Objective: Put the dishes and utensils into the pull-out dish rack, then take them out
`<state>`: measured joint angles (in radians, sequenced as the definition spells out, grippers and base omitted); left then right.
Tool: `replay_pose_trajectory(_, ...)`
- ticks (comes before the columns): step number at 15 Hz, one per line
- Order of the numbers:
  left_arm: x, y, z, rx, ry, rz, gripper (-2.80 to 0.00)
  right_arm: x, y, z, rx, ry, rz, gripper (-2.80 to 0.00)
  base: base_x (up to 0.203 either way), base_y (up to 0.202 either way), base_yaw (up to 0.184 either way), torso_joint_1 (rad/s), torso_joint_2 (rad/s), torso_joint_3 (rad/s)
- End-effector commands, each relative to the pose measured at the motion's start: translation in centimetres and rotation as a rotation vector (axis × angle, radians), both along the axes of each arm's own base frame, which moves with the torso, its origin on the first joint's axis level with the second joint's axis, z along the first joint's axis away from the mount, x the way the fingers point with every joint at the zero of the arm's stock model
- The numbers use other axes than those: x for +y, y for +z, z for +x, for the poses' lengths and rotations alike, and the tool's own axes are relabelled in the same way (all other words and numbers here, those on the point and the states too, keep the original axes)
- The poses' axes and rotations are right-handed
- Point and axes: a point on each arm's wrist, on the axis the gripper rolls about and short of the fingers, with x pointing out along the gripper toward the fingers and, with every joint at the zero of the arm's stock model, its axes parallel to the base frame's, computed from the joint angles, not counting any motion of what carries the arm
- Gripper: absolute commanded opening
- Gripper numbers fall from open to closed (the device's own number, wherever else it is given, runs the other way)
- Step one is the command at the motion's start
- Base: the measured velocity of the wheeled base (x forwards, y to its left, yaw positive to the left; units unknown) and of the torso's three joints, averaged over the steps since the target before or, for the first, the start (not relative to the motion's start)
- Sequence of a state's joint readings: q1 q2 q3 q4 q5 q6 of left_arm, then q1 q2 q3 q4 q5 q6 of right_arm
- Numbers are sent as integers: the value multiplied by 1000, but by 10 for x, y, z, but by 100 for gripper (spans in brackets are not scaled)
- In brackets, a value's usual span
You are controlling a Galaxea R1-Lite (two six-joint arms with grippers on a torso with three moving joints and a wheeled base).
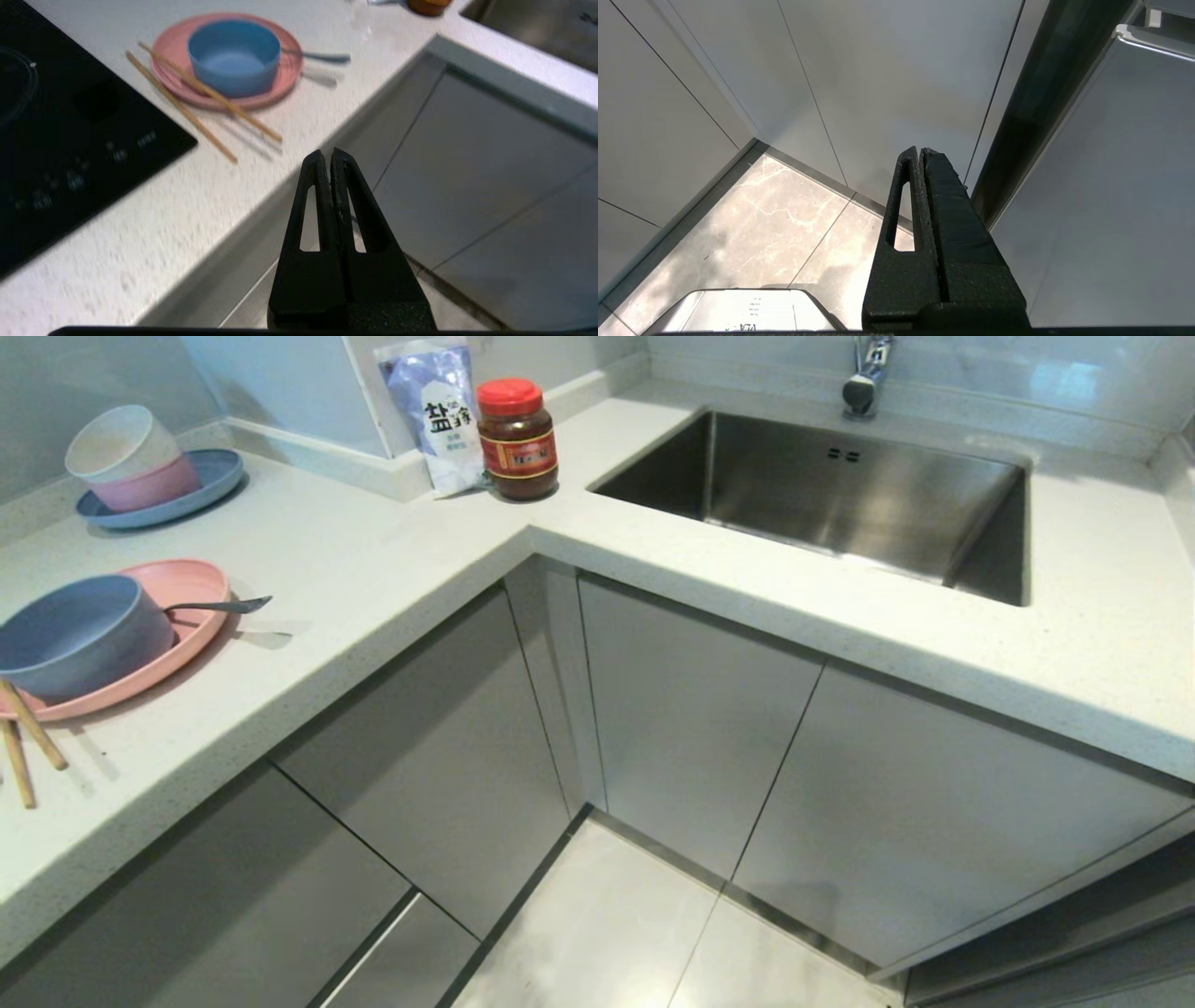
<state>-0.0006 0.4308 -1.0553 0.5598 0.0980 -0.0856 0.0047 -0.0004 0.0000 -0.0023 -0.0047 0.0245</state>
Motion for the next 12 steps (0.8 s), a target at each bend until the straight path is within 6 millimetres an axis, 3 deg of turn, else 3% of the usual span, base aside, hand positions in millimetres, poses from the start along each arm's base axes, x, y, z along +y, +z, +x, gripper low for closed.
replay_pose_trajectory(1,-3,-53,-33,-89,-25,22,-280,0,0,0,-3,0,0,-280,0,0,0,0,0,0)
replay_pose_trajectory(3,-2,-84,-32,-104,-74,43,-280,0,0,0,-3,1,0,-280,0,0,0,0,0,0)
replay_pose_trajectory(9,-1,-157,24,-125,-56,68,-280,0,0,0,-3,0,0,-280,0,0,0,0,0,0)
replay_pose_trajectory(12,-1,-184,38,-54,-39,89,-280,0,-1,0,-3,1,0,-280,0,0,0,0,0,0)
